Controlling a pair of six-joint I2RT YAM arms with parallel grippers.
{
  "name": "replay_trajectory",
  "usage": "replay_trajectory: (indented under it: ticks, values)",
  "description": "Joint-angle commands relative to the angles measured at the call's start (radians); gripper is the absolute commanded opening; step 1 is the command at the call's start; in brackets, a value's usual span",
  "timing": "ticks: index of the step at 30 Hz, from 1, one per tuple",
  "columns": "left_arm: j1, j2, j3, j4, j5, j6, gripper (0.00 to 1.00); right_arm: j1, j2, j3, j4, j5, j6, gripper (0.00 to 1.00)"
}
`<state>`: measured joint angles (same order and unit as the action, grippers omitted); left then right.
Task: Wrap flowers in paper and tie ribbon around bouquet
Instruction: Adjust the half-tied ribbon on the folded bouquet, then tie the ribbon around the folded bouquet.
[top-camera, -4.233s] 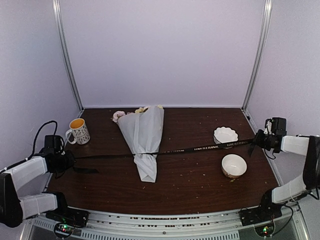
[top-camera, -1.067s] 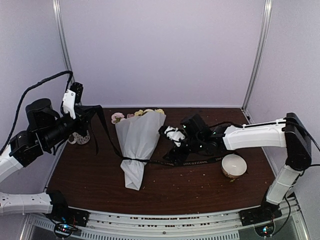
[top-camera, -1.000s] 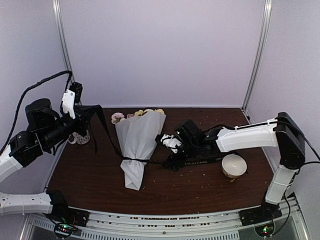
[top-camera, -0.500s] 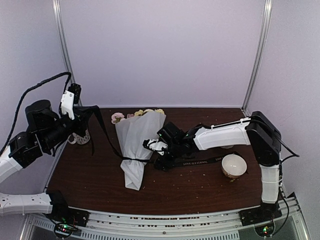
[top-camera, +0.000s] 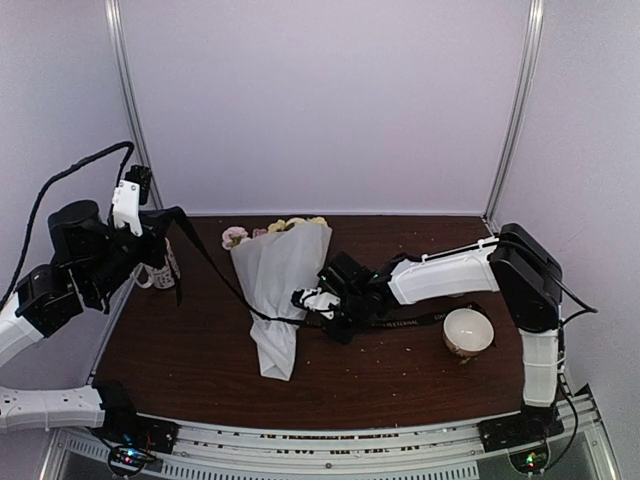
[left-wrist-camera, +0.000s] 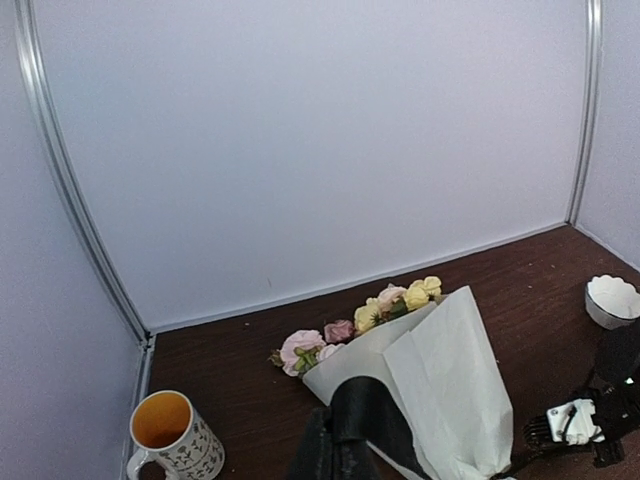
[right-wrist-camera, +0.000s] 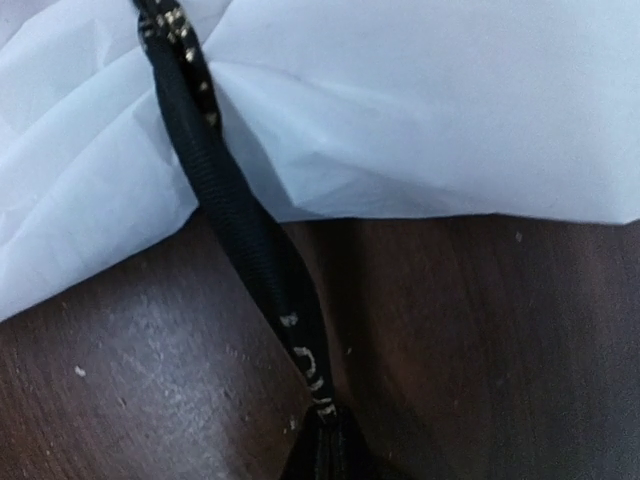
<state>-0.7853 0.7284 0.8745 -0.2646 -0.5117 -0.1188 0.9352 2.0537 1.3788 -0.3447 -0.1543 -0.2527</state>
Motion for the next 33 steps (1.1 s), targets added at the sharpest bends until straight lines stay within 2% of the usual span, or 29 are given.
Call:
replay_trajectory:
  ticks: [1,6,16,22,28,33]
  values:
    - [0.02,-0.014,0.027,-0.055,-0.251,-0.046,0.0,-0.02,-0.096,-0.093,-0.023,0.043,0.06,0.0]
    - [0.071,-0.068,0.021,-0.154,-0.424,-0.11,0.0,-0.059,-0.155,-0.23,-0.021,0.064,0.171,0.0]
    - [0.091,-0.208,-0.035,-0.255,-0.514,-0.218,0.0,-0.113,-0.186,-0.406,0.01,0.048,0.292,0.0]
    - [0.09,-0.208,-0.025,-0.282,-0.53,-0.223,0.0,-0.146,-0.212,-0.464,0.052,0.005,0.322,0.0]
    - [0.09,-0.149,-0.029,-0.227,-0.426,-0.194,0.0,-0.147,-0.24,-0.468,0.049,-0.007,0.315,0.0]
    - [0.092,-0.141,-0.033,-0.213,-0.457,-0.183,0.0,-0.154,-0.239,-0.476,0.051,-0.003,0.335,0.0]
